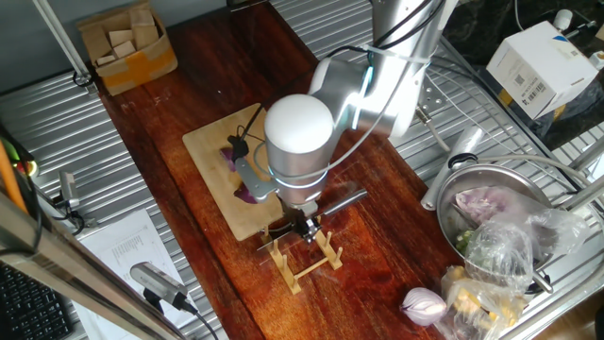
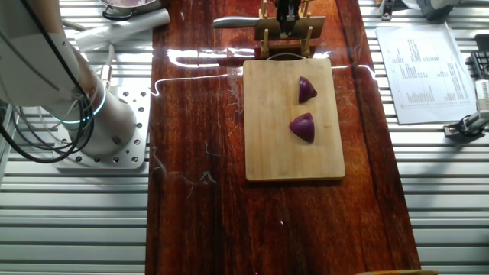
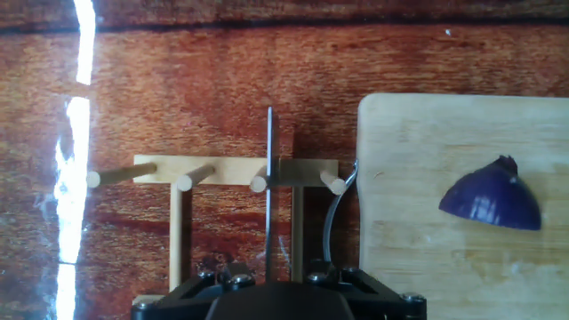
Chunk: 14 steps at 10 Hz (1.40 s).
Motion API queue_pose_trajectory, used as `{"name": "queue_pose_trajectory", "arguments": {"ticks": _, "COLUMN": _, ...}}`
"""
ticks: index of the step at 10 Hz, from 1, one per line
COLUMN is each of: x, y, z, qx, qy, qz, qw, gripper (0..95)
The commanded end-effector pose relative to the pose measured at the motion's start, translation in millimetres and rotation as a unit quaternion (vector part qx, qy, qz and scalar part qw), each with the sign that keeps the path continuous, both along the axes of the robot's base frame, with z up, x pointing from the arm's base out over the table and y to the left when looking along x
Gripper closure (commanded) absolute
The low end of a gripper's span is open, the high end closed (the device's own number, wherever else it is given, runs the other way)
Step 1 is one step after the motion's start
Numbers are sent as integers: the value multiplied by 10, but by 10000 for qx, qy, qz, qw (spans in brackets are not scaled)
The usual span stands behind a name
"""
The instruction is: Chop the onions
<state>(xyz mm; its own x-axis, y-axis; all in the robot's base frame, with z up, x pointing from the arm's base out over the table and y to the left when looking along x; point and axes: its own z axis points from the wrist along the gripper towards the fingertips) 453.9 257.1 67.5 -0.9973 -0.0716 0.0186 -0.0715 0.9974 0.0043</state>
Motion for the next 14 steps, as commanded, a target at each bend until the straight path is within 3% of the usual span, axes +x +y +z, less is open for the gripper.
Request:
{"name": "queue_pose_trajectory", "arguments": {"ticks": 1, "x": -4, "y": -6, "z": -12, "qx": -13, "qy": -19, "qz": -38, "qw": 10000, "gripper": 570}}
{"name": "queue_pose_trajectory", "arguments": {"ticks": 2, "x": -4, "y": -5, "z": -13, "qx": -11, "qy": -13, "qz": -51, "qw": 10000, "gripper": 760}}
{"name": "queue_pose_trajectory", "arguments": {"ticks": 5, "x": -1, "y": 44, "z": -30, "qx": -8, "qy": -27, "qz": -84, "qw": 10000, "gripper": 760}}
{"name": "queue_pose_trajectory", "arguments": {"ticks": 6, "x": -2, "y": 73, "z": -41, "qx": -12, "qy": -44, "qz": -111, "qw": 9999, "gripper": 950}}
{"name": "queue_pose_trajectory", "arguments": {"ticks": 10, "x": 0, "y": 66, "z": -16, "qx": 0, "qy": -89, "qz": 75, "qw": 9999, "gripper": 950}}
{"name": "queue_pose_trajectory", "arguments": {"ticks": 12, "x": 36, "y": 26, "z": 115, "qx": 52, "qy": -64, "qz": 108, "qw": 9999, "gripper": 950}}
{"name": "queue_pose_trajectory", "arguments": {"ticks": 14, "x": 116, "y": -19, "z": 360, "qx": 101, "qy": 150, "qz": 62, "qw": 9998, "gripper": 950}}
